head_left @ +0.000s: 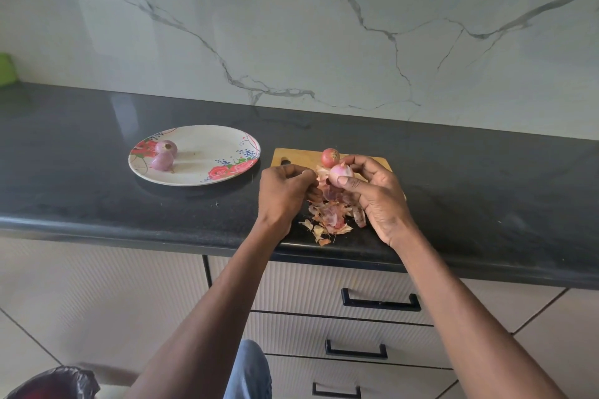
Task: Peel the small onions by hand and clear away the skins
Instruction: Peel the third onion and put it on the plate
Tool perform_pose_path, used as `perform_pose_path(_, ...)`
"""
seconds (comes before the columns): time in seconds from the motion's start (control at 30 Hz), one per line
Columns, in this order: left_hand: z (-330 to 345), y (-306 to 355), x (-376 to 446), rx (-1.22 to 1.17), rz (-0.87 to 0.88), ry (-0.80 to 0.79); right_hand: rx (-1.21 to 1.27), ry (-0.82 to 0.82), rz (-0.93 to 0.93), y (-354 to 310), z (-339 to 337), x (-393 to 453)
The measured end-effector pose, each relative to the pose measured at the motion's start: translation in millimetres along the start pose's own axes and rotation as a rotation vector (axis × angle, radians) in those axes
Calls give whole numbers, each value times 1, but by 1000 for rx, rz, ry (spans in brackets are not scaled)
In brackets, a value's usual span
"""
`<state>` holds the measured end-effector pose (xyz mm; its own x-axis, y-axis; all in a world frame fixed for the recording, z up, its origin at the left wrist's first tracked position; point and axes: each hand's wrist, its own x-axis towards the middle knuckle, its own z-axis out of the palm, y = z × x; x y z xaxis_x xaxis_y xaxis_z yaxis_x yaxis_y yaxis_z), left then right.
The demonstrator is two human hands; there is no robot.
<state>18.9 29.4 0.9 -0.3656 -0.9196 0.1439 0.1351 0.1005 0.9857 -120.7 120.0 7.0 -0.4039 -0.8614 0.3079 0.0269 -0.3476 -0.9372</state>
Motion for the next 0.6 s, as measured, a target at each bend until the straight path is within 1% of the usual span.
perform_pose_path(0.23, -1, 0, 1, 28, -43, 40, 68, 0, 30, 3, -1, -1)
perform_pose_path(0.3, -1, 1, 0, 26, -51, 69, 70, -9, 26, 4, -2, -1)
perform_pose_path(0.37, -1, 1, 0, 42, -57, 116, 121, 17, 28, 2, -3, -1)
perform_pose_path(0.47, -1, -2, 3, 149, -43, 189, 86, 49, 10, 2, -3, -2)
perform_pose_path(0.6, 2, -1, 2, 349, 11, 192, 70, 76, 33, 0, -3, -2)
